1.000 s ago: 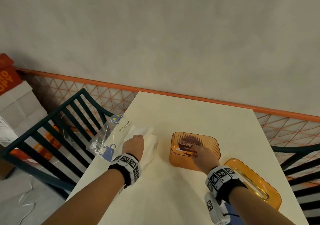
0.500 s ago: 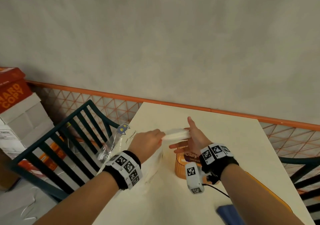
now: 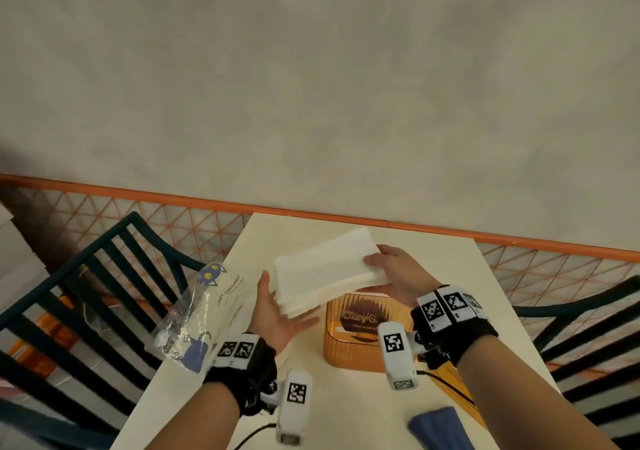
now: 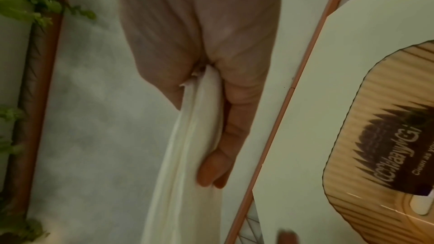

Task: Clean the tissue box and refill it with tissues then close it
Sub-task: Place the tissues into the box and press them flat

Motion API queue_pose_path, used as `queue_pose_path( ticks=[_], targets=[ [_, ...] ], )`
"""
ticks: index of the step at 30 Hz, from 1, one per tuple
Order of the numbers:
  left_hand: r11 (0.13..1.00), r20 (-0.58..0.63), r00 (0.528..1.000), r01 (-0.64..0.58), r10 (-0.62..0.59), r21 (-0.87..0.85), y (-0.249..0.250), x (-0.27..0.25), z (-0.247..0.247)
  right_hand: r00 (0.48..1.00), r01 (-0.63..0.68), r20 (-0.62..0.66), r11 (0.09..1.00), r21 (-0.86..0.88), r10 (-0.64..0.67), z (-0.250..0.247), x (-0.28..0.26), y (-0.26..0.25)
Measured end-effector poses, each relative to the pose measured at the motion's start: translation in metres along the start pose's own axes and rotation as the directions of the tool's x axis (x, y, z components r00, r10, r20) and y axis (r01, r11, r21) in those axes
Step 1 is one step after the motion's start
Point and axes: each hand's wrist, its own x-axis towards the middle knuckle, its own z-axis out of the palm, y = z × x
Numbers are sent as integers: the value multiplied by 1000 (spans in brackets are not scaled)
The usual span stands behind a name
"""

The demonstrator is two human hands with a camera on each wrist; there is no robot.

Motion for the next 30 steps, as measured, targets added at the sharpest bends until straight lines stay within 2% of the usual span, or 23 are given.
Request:
queue_pose_path(
  ticks=[1, 3, 8, 11, 16, 21, 24, 26, 30],
  targets=[
    [993, 80, 995, 73, -66, -93, 2, 1, 3, 1000, 4, -5, 1000, 4, -4, -3, -1, 1],
    [986, 110, 989, 108, -94, -128, 9, 1, 13, 999, -7, -38, 1000, -25, 6, -6, -3, 7],
    [988, 7, 999, 44, -46, 146, 16, 3, 39, 991, -50, -123, 999, -10, 48, -10, -4, 25],
    [967, 22, 1000, 8, -14, 255, 12, 12, 36, 985, -27, -168, 1000, -9, 25, -21, -6, 23],
    [947, 71, 997, -9, -15, 321, 5, 15, 47, 990, 45, -130, 998, -45, -51, -35, -13, 23],
    [902, 41, 997, 44, -69, 429, -9, 24, 60, 978, -59, -199, 998, 7, 59, -48, -19, 34],
    [908, 47, 991, 98, -128, 406, -13, 29, 61, 979, -148, -142, 989, -9, 145, -57, -28, 40],
    [906, 55, 992, 85, -118, 414, -18, 33, 62, 976, -193, -111, 980, -41, 188, -60, -33, 44],
    [894, 83, 990, 62, -110, 443, -25, 34, 68, 974, -149, -182, 988, -47, 138, -69, -31, 50]
  ],
)
